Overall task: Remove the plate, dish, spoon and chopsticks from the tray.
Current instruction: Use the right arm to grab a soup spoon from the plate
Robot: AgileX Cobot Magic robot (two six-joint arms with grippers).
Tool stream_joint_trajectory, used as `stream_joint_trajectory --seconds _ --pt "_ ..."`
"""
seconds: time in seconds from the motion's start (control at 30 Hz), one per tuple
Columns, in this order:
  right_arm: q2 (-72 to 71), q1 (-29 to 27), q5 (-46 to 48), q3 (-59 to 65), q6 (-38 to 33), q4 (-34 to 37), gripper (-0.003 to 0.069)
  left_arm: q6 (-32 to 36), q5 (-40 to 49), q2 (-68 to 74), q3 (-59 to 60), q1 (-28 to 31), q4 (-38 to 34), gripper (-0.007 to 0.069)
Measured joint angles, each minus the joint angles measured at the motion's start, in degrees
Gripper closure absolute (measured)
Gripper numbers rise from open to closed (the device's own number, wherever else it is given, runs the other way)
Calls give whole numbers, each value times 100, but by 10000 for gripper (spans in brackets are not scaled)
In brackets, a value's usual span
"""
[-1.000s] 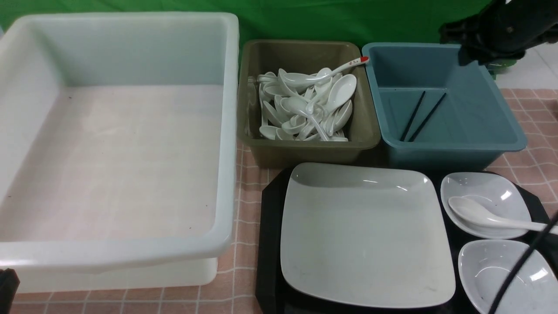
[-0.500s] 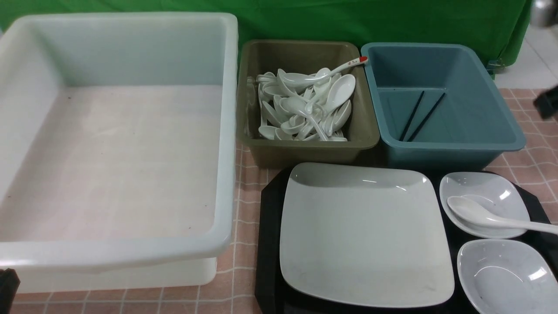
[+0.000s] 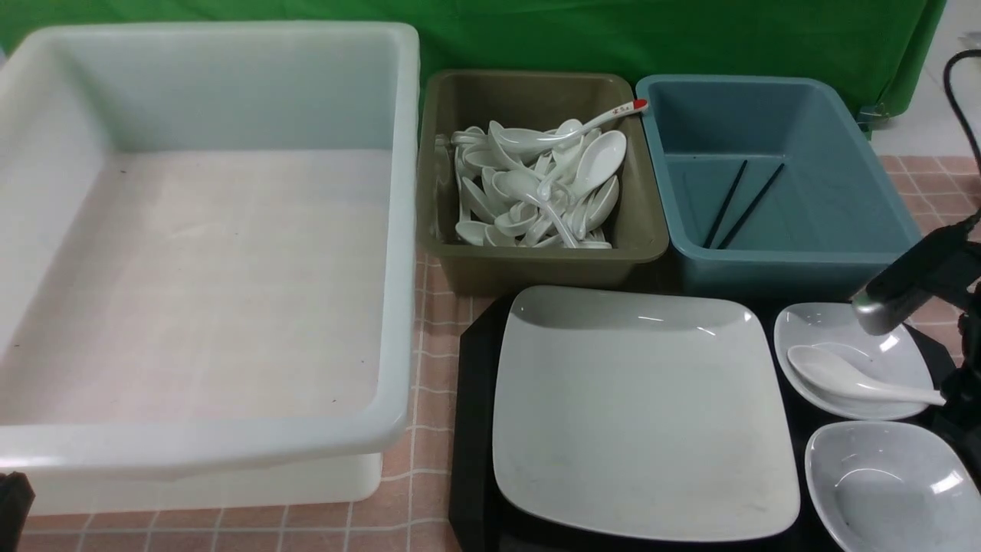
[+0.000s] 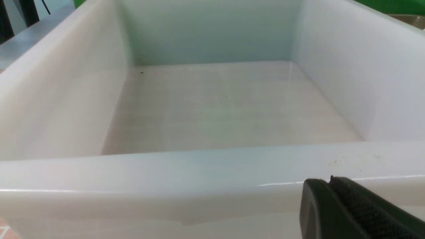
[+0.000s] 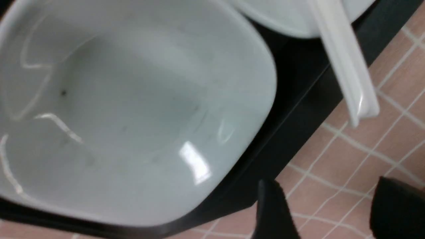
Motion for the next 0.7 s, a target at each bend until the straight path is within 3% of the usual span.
stream_joint_trajectory --seconds 0.27,0.53,0.63,0.67,0.7 --pt "749 0 -435 0 -206 -1040 203 0 0 0 0 0 0 620" --pt "1142 6 -710 0 -223 -1220 222 0 0 0 0 0 0 620" --pt "1142 11 -694 0 -228 -1220 323 0 0 0 0 0 0 620" --pt "1148 11 -616 -16 -255 -1226 432 0 0 0 0 0 0 620" --pt "1148 11 -601 -22 -269 -1226 445 0 0 0 0 0 0 620"
